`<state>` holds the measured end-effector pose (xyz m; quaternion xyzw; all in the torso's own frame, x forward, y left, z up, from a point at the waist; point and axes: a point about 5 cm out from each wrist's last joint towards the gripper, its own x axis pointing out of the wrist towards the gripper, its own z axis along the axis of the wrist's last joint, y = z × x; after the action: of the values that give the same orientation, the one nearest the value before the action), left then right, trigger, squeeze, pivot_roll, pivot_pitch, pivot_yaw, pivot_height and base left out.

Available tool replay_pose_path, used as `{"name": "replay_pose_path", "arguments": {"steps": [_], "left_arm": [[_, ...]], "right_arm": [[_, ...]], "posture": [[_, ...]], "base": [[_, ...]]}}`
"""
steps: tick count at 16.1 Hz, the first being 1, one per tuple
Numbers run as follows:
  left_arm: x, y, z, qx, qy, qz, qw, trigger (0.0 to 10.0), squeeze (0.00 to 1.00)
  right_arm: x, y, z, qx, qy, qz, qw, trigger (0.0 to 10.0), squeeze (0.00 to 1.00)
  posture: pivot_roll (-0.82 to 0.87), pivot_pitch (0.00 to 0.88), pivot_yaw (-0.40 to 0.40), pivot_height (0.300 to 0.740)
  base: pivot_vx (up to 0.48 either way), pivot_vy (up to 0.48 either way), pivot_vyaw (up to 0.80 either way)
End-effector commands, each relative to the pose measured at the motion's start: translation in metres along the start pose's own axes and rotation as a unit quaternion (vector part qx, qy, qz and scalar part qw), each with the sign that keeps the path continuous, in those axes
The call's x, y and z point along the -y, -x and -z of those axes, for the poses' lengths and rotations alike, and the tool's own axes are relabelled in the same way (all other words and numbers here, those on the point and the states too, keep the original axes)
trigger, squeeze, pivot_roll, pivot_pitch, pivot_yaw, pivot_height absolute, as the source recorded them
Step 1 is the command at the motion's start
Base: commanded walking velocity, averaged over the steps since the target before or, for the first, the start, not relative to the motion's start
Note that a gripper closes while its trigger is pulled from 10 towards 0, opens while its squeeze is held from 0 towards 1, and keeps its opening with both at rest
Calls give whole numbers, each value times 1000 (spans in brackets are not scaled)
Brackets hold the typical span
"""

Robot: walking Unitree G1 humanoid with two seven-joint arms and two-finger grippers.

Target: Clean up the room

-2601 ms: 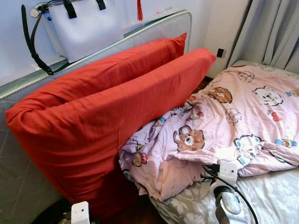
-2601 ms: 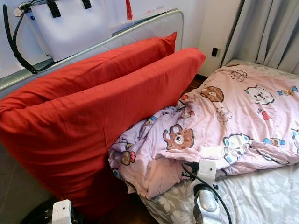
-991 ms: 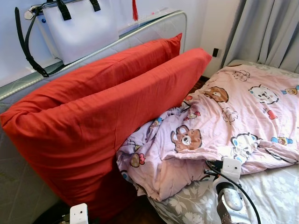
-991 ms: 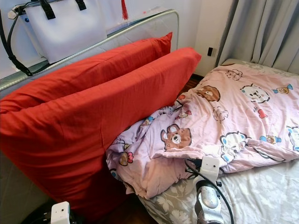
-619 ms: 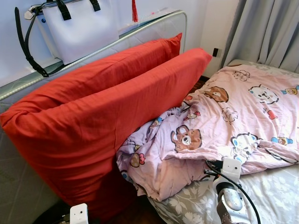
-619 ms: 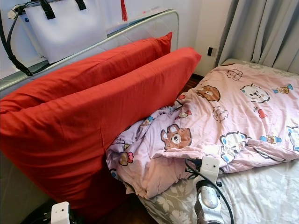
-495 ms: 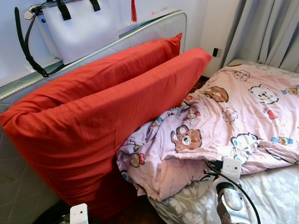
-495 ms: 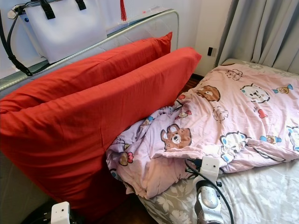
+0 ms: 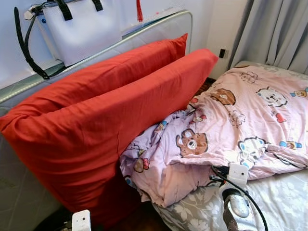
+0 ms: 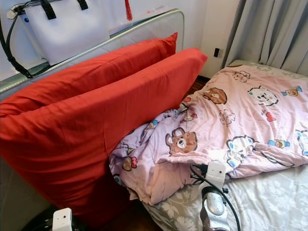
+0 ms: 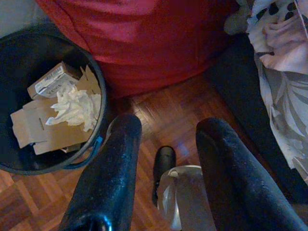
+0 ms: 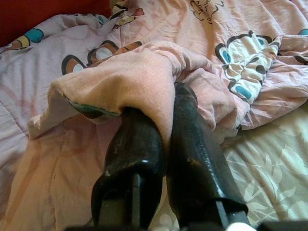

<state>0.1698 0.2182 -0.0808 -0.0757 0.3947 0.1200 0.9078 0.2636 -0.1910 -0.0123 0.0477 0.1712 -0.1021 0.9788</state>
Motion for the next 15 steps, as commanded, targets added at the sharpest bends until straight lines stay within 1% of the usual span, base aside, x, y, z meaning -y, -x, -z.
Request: {"name": "replay_pose_path", "arguments": {"steps": [1,15], "left_arm": [[-3,2,6,-14,-14,1,1000,10000,0],[-4,3,9,-12,-11,1,1000,10000,0]], "right_arm": [[-3,-1,-1,1,-3,-2,1000,10000,0],[-4,1,2,-3,-2,-4,1000,10000,0]], "posture": [[-28,16,32,740],[-26,28,31,740]], "base": [[0,0,0],[0,0,0]]}}
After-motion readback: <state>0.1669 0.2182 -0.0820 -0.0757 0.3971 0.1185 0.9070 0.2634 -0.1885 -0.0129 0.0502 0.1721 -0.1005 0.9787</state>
